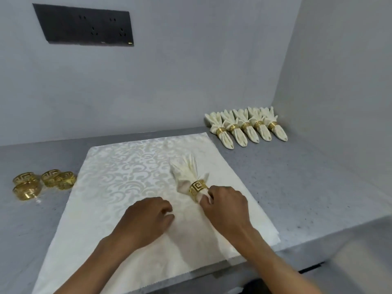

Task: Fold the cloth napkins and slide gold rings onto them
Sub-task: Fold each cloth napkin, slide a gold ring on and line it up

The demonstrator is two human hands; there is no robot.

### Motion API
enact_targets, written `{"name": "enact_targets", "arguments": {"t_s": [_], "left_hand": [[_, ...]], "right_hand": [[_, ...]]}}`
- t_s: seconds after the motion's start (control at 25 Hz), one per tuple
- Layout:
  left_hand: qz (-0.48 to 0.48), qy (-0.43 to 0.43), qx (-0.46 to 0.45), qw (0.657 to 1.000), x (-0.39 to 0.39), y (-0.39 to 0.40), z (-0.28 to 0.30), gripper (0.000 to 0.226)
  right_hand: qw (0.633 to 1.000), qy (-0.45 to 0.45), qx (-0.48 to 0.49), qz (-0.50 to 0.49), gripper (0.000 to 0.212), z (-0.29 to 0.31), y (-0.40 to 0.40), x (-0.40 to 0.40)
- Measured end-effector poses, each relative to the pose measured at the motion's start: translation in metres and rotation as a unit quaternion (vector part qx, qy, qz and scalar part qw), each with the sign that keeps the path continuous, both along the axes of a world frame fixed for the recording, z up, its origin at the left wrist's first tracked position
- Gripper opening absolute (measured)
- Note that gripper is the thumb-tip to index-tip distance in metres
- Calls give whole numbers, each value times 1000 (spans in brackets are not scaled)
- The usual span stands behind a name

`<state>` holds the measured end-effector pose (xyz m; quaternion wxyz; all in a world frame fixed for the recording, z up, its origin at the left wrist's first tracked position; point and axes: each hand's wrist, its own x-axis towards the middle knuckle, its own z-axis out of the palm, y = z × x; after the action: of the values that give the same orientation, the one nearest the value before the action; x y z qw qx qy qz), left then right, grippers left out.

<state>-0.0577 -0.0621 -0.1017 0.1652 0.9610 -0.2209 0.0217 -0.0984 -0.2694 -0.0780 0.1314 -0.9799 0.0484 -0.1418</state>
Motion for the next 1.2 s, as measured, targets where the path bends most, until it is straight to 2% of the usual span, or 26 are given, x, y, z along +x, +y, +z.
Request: {"name": "enact_targets", "arguments": {"t_s": [0.12,0.24,0.44,0.56,0.76,0.88,0.96,1.0,1.08,1.12,1.2], "left_hand": [[3,15,70,997,17,-5,-20,59],[35,41,104,993,21,2,-39,74],[44,18,99,994,21,5,-43,97],[42,14,93,995,21,5,-45,98],[45,15,82,995,21,5,-45,100],[45,21,89,995,21,4,-41,91],[46,33,94,994,20,1,-39,81],[47,42,93,994,21,0,-38,77],[47,54,79,994,22,0,-35,68],[43,47,67,996,23,2,-32,62],[42,-20,55,997,14,14,-25,55]], "right_hand": [[997,-55,0,-55,33,10,-61,19],[990,-108,-14,-86,36,13,-116,47],[990,-86,-23,-111,34,-8,-144,91],[989,-39,-44,-135,30,-29,-138,105],[987,-25,-28,-154,32,-35,-132,114],[986,15,8,-166,45,-32,-132,110],[984,-4,-18,-177,48,-26,-126,93],[986,-45,-48,-156,46,-26,-117,81],[993,-116,-25,-6,38,-30,-85,48],[990,-101,10,95,36,-34,-67,29],[965,-9,22,262,39,-41,-36,-3]]}}
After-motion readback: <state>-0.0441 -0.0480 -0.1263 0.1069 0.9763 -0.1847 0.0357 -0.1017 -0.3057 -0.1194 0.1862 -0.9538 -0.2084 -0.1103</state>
